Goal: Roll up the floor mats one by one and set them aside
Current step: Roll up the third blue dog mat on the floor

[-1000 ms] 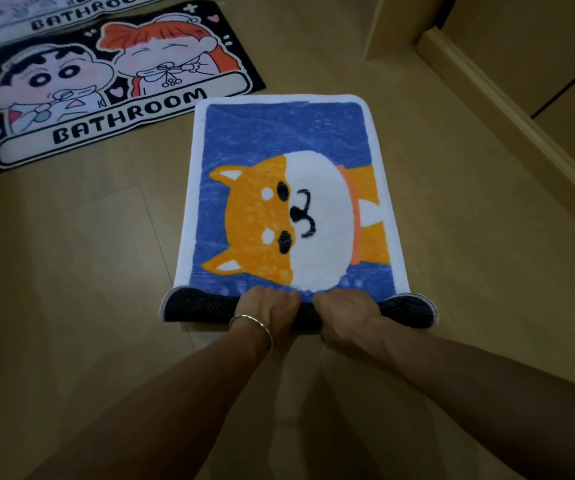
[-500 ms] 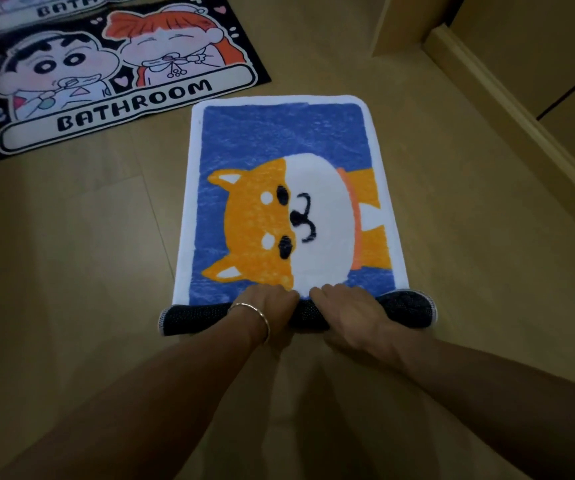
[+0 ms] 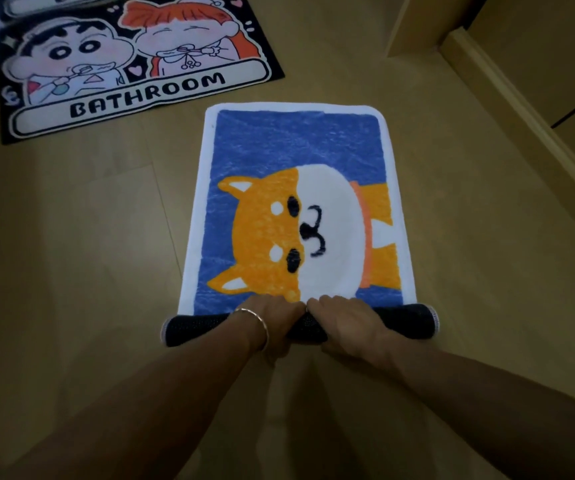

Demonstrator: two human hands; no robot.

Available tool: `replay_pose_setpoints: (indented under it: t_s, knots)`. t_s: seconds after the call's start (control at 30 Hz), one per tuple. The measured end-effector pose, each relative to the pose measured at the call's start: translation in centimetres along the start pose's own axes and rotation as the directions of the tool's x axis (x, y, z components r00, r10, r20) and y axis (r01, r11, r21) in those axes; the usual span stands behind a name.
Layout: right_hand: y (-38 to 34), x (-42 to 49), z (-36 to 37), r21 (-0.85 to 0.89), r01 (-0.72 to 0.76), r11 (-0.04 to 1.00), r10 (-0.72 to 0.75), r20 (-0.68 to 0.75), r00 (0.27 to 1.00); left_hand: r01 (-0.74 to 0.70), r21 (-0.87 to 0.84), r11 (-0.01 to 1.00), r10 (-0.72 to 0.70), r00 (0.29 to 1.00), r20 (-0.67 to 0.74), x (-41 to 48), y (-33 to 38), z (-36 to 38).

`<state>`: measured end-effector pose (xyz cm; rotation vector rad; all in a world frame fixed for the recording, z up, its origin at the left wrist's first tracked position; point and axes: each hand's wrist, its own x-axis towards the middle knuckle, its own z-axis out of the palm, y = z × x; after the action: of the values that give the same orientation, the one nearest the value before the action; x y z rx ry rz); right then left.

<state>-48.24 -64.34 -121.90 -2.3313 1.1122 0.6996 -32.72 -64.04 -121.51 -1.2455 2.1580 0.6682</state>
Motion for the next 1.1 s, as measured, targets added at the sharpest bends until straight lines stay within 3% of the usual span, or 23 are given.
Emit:
replay_pose_setpoints:
  t_s: [0.13,0.2,0.33,0.37,0.53,0.7,0.8,0.93,1.1]
  knots:
    - [0.7,0.8,-0.8,0.251,-0.081,0.965,0.048,0.135,0.990,-0.022,0.142,0.990,0.051,0.978,-0.204,-0.9,0.3,1.1]
    - [0.8,0.8,-1.1,0.290,-0.077,0.954,0.043,0.123,0.992,0.021,0.137,0.990,0.010,0.974,-0.225,-1.0,0.2,1.1]
    - [0.0,-0.1,0.4,-0.008,-0.008,1.000,0.008,-0.078,0.997,-0.023,0.072,0.997,0.023,1.000,-0.007,0.3,-0.3,-0.4]
    - [0.0,-0.3,0.7,-0.013,-0.019,1.000,0.017,-0.095,0.995,-0.045,0.038,0.998,0.044,0.999,0.029,0.4,-0.4,-0.8]
    - [1.3,0.5,-0.4,0.266,-0.092,0.959,0.084,0.045,0.996,-0.045,0.114,0.992,0.060,0.989,-0.136,-0.1,-0.5,-0.4]
    - [0.4,-0.3,0.6,-0.034,-0.043,0.998,0.038,-0.146,0.989,0.006,0.055,0.998,-0.004,0.999,-0.034,0.5,-0.7,-0.7]
    - [0.7,-0.1,0.1,0.057,-0.095,0.994,0.099,-0.066,0.993,-0.004,0.039,0.999,0.007,0.997,-0.073,0.2,-0.5,-0.9]
    - [0.9,0.7,-0.8,0.140,-0.100,0.985,0.085,0.108,0.990,0.002,0.145,0.989,0.024,0.984,-0.175,-0.6,-0.2,0.6]
    - [-0.2,-0.5,0.7,0.018,-0.070,0.997,0.072,-0.097,0.993,-0.046,0.097,0.994,0.049,0.998,-0.031,0.1,-0.7,-0.4]
